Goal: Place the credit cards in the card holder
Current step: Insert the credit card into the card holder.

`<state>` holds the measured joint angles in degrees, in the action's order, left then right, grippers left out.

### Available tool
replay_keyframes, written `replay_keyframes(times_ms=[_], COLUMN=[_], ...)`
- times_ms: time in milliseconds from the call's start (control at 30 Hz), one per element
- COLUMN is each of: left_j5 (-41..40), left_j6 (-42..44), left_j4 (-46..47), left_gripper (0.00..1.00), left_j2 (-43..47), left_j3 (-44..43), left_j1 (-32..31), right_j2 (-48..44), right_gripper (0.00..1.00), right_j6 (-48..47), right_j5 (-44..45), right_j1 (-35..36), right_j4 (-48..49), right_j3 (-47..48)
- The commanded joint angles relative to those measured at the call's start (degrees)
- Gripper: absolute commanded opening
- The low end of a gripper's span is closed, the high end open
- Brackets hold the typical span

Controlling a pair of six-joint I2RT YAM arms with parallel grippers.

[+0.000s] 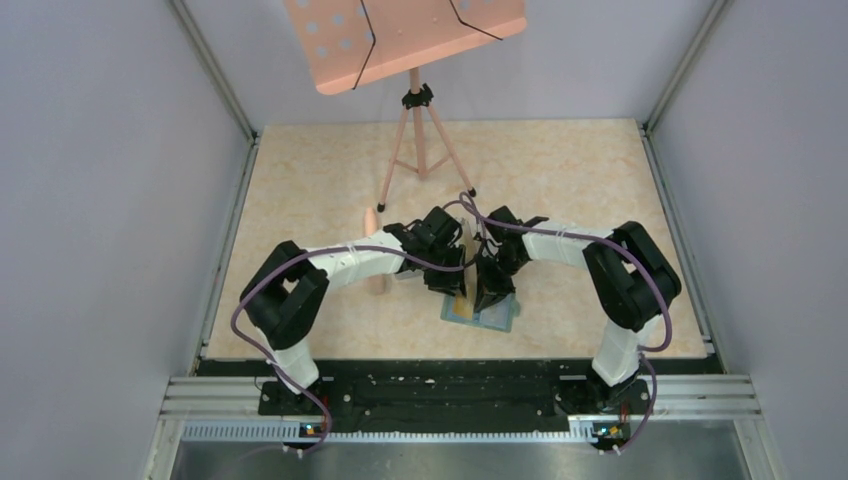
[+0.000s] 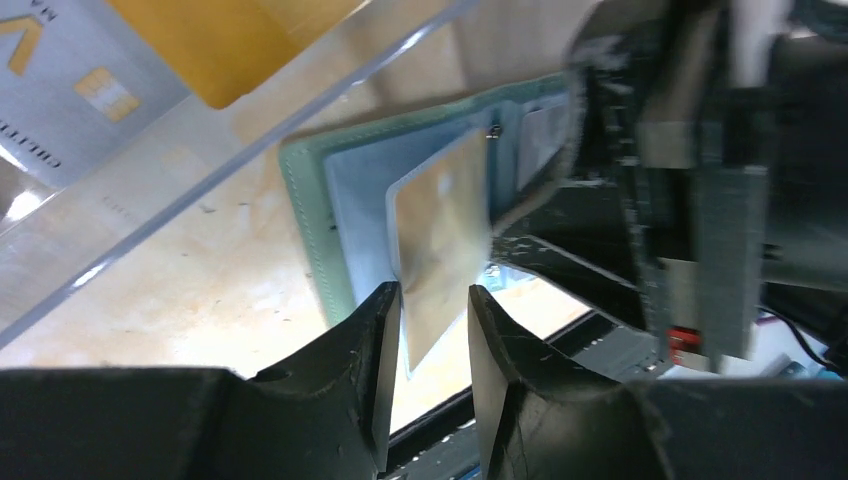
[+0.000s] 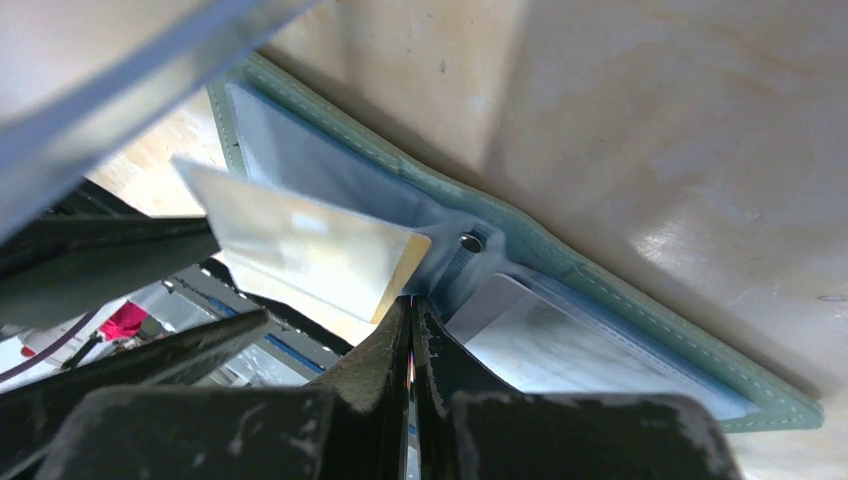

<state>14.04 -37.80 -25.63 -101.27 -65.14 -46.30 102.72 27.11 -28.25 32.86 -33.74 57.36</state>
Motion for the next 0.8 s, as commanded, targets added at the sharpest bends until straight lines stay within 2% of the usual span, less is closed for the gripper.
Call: replay_keyframes(times_ms=[0, 333, 567, 767], left_j5=[3.43, 5.78, 7.85, 12.84], left_j6=[-2.42, -5.02, -4.34, -4.86], left_j4=[4.98, 6.16, 5.97, 8.45], left_gripper=[0.36, 0.36, 0.36, 0.36], left_j2=[3.41, 0.81, -0.89, -3.72], left_j3=[-2.94, -3.08, -3.98, -5.97], left_j1=[-1.26, -1.98, -2.12, -2.15], right_j2=[-0.4, -1.31, -6.68, -11.59], right_gripper=[0.0, 0.0, 0.0, 0.0], right_j6=[-1.21, -2.76, -0.86, -0.26], right_j5=[1.18, 0.38, -1.37, -1.65], right_j1=[0.54, 0.19, -2.35, -6.21], right_j4=[0.56, -1.18, -2.76, -5.48], right_j3=[-1.05, 0.27, 1.42, 2.17])
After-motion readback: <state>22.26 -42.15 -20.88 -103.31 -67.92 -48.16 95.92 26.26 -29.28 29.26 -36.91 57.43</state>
